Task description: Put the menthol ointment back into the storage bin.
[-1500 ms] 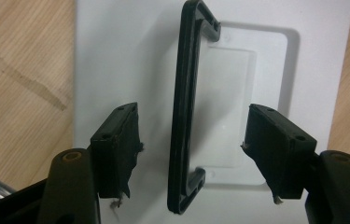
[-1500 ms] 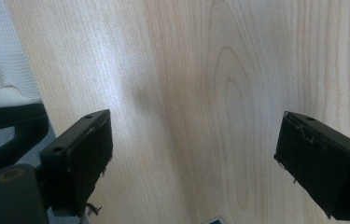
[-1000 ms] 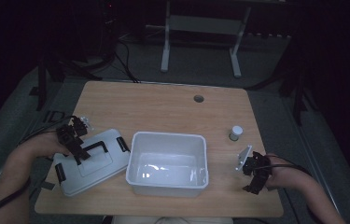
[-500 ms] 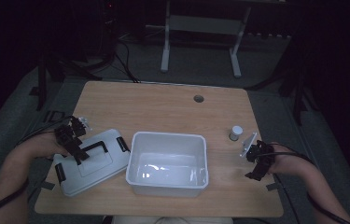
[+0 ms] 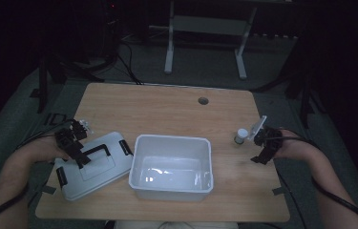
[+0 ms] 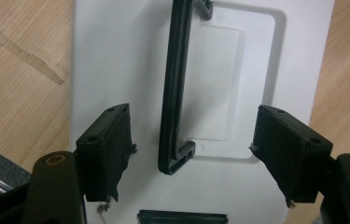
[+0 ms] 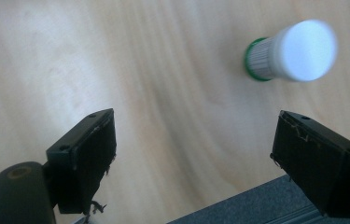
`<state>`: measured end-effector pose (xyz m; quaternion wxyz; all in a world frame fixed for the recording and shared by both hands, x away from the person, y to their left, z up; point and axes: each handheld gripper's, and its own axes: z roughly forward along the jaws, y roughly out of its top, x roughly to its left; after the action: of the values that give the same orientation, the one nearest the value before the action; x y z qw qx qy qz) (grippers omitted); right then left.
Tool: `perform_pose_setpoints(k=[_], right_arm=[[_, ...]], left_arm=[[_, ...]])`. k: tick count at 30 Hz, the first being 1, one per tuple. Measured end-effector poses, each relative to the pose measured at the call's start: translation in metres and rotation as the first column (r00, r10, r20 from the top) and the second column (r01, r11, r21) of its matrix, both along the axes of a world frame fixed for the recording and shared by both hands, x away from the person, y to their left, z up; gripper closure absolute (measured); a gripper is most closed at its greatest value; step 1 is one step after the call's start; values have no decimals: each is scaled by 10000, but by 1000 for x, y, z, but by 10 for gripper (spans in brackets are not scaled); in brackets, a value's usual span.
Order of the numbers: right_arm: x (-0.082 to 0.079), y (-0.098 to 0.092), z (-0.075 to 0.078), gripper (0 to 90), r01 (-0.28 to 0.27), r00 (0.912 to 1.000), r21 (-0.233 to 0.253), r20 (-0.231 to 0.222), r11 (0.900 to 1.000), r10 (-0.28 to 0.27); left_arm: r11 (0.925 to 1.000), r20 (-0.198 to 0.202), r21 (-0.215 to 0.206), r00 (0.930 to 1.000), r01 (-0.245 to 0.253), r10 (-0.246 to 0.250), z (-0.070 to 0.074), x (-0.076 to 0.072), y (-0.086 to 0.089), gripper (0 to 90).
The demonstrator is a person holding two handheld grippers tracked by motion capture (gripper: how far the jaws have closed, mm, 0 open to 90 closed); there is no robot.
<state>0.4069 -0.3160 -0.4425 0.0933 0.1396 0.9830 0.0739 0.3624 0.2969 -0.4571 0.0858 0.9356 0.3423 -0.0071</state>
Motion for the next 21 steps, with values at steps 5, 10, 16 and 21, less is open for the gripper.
perform_pose_setpoints(k=[5, 10, 16, 21], right_arm=[[16, -1, 2, 135, 133, 9997, 118, 212, 9998, -136], [32, 2, -1, 135, 207, 9996, 279, 168, 9994, -211], [49, 3, -16, 136, 436, 9990, 190, -150, 9989, -433], [66, 2, -24, 152, 592, 9979, 301, -261, 9978, -585]], left_arm=[[10000, 38, 15, 10000, -36, 36, 2, -1, 1, 266], [9996, -123, -71, 9996, -256, 255, 1, -2, 2, 251], [9992, -201, 13, 9990, -410, 410, -3, -3, 3, 173], [9991, -146, -18, 9990, -425, 424, -6, -5, 5, 174]])
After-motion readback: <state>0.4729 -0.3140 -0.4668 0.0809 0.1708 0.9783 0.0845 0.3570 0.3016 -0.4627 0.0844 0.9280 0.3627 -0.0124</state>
